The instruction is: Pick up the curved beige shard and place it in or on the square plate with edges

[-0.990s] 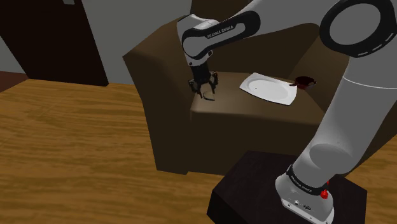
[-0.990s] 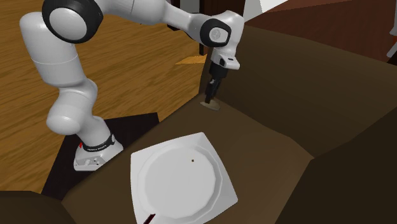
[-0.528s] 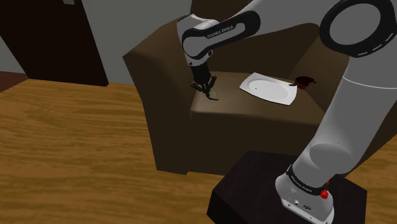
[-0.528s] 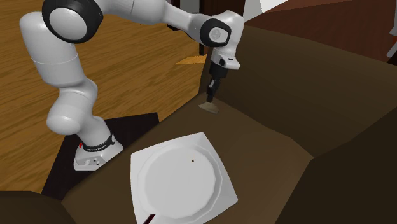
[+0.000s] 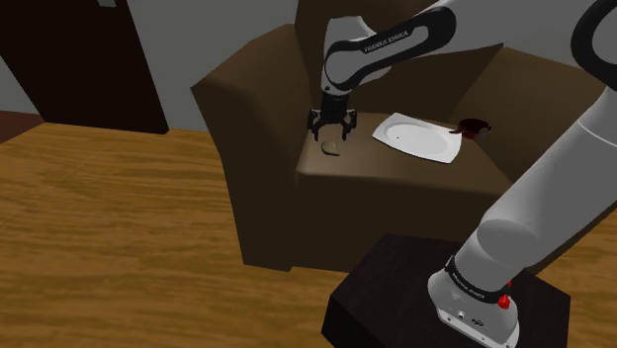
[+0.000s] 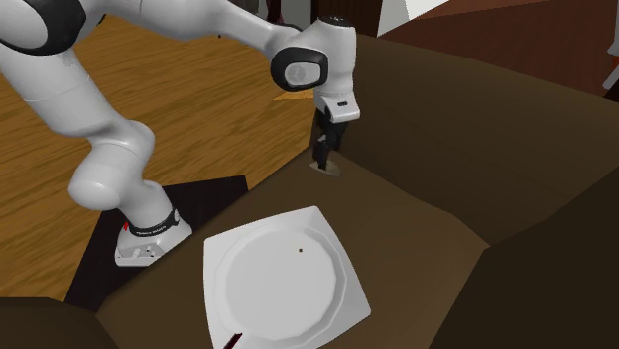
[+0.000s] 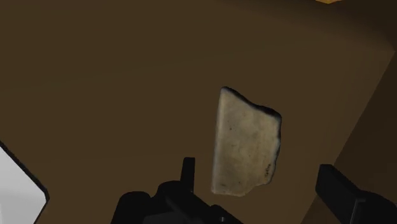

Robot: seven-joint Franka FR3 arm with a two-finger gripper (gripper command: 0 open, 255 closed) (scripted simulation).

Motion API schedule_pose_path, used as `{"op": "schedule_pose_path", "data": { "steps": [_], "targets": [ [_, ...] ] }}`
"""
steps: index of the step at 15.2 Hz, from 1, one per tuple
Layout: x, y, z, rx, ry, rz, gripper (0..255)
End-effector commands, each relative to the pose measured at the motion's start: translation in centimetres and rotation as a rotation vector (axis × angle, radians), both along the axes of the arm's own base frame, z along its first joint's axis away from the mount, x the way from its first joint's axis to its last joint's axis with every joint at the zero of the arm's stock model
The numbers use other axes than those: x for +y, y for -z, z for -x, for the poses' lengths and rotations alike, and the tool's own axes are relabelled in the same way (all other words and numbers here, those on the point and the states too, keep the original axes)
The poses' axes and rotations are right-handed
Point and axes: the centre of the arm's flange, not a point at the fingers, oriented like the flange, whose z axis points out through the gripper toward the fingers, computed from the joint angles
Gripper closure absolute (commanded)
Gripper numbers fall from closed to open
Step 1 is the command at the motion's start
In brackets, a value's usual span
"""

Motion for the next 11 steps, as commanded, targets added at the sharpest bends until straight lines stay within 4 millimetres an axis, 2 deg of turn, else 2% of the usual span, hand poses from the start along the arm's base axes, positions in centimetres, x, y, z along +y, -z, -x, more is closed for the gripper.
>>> {"op": "schedule_pose_path", "data": {
  "steps": [1, 6, 11],
  "targets": [
    [-0.6, 0.6, 0.5, -0.039, 0.007, -0.015, 0],
    [-0.6, 3.5, 0.4, -0.039, 0.007, -0.015, 0],
    [-0.6, 3.5, 0.4, -0.039, 0.007, -0.015, 0]
  ]
}}
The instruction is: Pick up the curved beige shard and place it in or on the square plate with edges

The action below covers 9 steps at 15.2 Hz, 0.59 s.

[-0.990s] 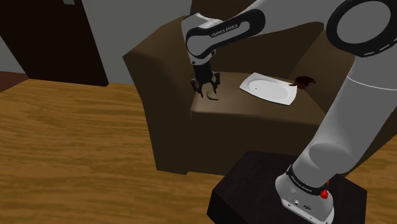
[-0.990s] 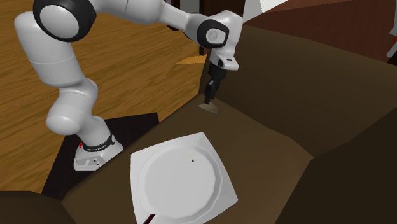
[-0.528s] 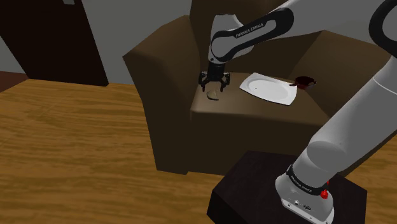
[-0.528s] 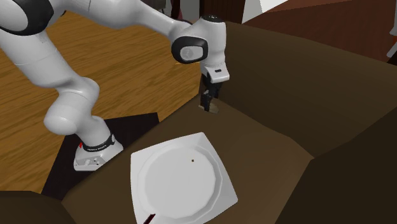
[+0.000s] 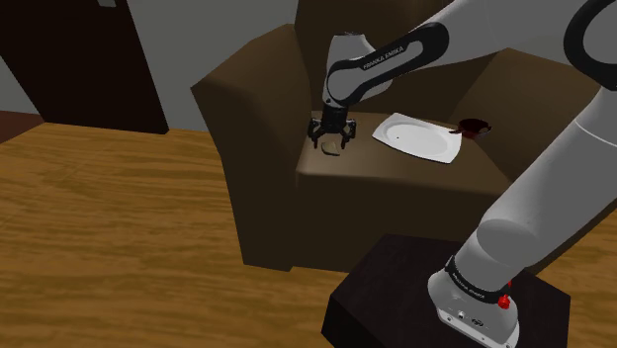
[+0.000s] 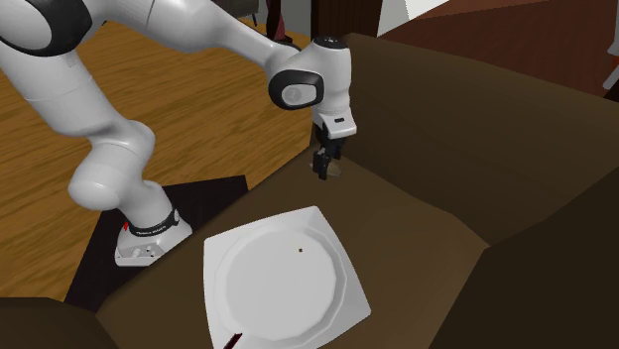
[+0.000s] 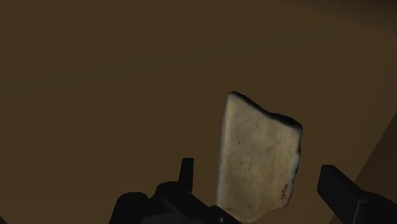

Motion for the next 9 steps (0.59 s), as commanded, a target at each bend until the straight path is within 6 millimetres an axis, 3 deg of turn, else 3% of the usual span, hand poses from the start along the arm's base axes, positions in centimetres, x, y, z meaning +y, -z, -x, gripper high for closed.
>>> {"op": "schedule_pose_path", "data": {
  "steps": [1, 3, 4, 9],
  "targets": [
    [0.00, 0.02, -0.01, 0.000, 0.000, 0.000, 0],
    [0.00, 0.02, -0.01, 0.000, 0.000, 0.000, 0],
    [0.00, 0.02, -0.01, 0.000, 0.000, 0.000, 255],
    [0.17, 0.01, 0.09, 0.000, 0.000, 0.000, 255]
  ]
}}
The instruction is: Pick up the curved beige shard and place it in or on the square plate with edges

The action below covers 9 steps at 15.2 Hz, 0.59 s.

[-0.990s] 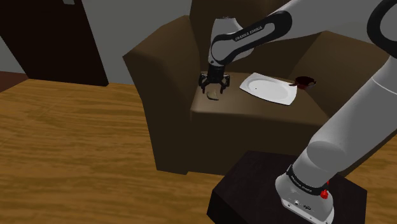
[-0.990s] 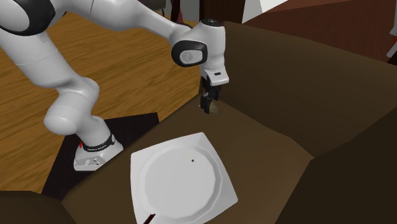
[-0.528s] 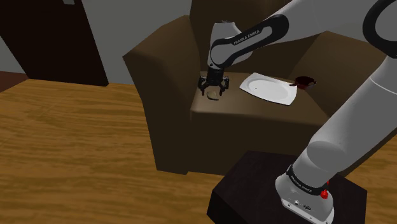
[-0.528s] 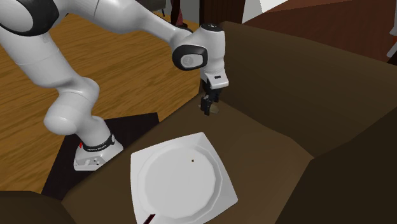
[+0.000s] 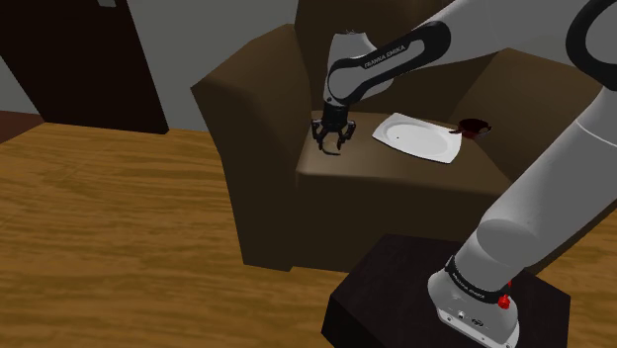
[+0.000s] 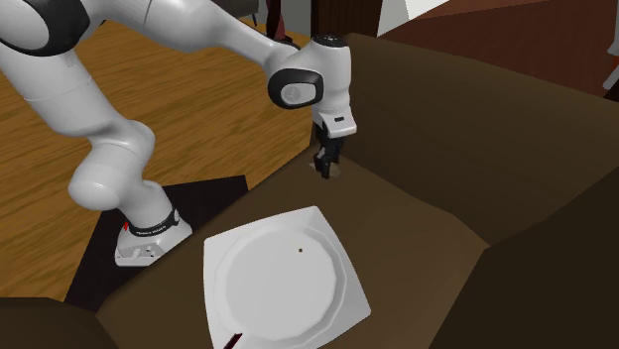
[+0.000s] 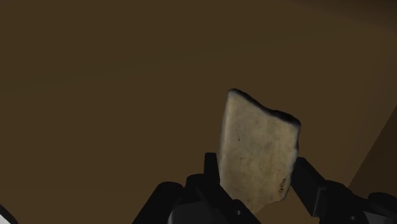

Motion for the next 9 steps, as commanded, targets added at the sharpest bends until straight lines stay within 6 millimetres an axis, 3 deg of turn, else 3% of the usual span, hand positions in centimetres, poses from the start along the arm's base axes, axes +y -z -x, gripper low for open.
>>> {"op": "schedule_pose_path", "data": {
  "steps": [1, 4, 9],
  "targets": [
    [0.4, 0.4, 0.0, 0.005, -0.006, -0.003, 255],
    [0.2, 0.4, -0.1, 0.005, -0.006, -0.003, 255],
    [0.2, -2.2, -0.1, 0.005, -0.006, -0.003, 255]
  ]
}}
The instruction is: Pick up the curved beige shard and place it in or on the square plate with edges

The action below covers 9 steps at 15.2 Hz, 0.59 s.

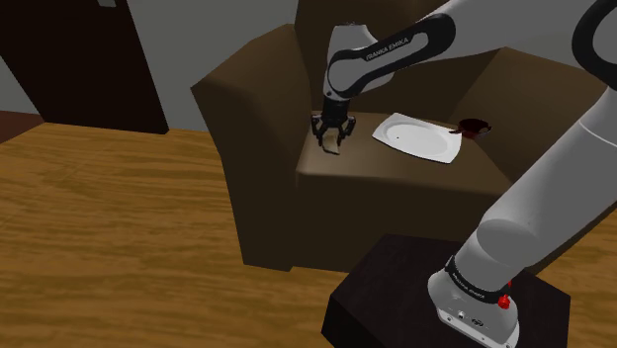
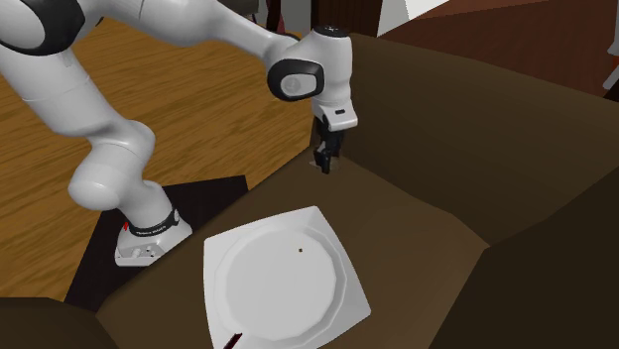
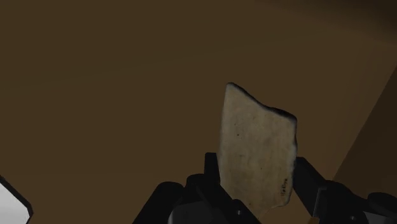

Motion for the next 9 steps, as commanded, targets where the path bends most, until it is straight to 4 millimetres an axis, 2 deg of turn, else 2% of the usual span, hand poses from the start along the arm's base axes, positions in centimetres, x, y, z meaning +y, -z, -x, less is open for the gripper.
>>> {"op": "schedule_pose_path", "data": {
  "steps": [1, 9],
  "targets": [
    [-0.1, -1.1, 0.0, 0.000, 0.000, 0.000, 255],
    [-0.1, -5.3, 0.0, 0.000, 0.000, 0.000, 255]
  ]
}}
